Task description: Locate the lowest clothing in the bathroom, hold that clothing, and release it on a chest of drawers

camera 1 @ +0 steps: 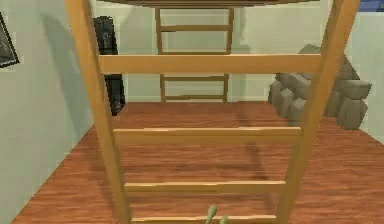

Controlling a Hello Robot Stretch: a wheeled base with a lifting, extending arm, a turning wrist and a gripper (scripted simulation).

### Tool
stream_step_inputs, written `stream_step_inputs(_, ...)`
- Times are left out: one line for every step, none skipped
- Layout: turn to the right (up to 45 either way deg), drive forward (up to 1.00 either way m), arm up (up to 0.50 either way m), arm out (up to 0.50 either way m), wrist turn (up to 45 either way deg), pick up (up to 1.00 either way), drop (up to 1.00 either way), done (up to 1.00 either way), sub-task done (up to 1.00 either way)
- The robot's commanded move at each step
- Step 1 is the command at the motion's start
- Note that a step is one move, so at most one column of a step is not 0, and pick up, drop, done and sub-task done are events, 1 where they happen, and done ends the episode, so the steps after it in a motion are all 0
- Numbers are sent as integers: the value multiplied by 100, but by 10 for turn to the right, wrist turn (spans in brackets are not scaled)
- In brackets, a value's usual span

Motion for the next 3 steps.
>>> stream_step_inputs(-450, 0, 0, 0, 0, 0, 0, 0, 0)
stream_step_inputs(-450, 0, 0, 0, 0, 0, 0, 0, 0)
stream_step_inputs(-450, 0, 0, 0, 0, 0, 0, 0, 0)
